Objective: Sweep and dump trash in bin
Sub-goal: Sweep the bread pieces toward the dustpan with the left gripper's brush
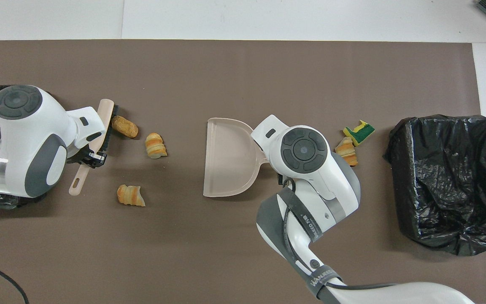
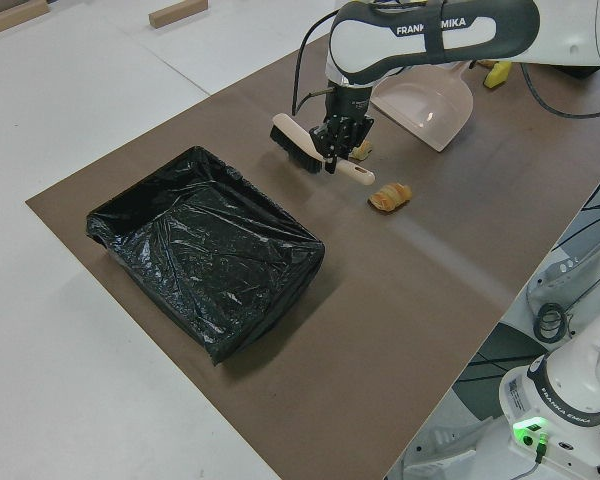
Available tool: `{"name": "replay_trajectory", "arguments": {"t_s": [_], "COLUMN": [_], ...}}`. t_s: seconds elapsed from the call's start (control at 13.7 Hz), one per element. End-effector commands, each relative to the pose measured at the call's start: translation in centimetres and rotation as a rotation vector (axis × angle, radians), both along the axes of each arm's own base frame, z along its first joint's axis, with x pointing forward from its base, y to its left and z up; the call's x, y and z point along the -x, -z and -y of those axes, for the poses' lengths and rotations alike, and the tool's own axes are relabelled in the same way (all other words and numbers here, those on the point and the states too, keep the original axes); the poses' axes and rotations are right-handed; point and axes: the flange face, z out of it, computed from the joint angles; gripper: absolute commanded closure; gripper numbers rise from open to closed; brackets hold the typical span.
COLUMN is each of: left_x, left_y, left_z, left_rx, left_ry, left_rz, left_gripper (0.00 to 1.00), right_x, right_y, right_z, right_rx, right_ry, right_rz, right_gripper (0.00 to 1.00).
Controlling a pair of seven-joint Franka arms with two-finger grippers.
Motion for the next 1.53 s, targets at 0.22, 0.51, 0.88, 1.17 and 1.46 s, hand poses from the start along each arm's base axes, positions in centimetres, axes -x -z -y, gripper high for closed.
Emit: {"name": "replay_trajectory", "arguments": {"t_s": [0.22, 0.51, 0.88, 1.17, 1.46], "left_x": [5.4, 8.2, 11.6, 13.2, 12.6], "left_y": [1.6, 1.3, 0.1, -7.9, -9.5], "left_z": [5.6, 12.0, 17.4, 16.3, 7.2], "left_rx": [0.06, 0.077, 0.082, 0.177, 0.068], "left_ry": [-0.055, -0.09, -0.091, -0.151, -0.591], "left_rz": [-0.005, -0.037, -0.123, -0.137, -0.201], "left_gripper": [1.0, 1.0, 1.0, 1.0, 1.0], "right_x": [1.3, 0.7, 1.0, 1.0, 1.1], "right_y": [0.7, 1.2, 1.3, 1.3, 1.3], "right_z": [0.0, 0.2, -0.4, -0.4, -0.4], "right_rx": [0.032, 0.017, 0.015, 0.015, 0.015], "right_ry": [-0.019, -0.019, -0.007, -0.006, -0.006], "right_rz": [-0.086, -0.064, -0.061, -0.061, -0.061], "right_gripper": [1.0, 1.0, 1.0, 1.0, 1.0]}}
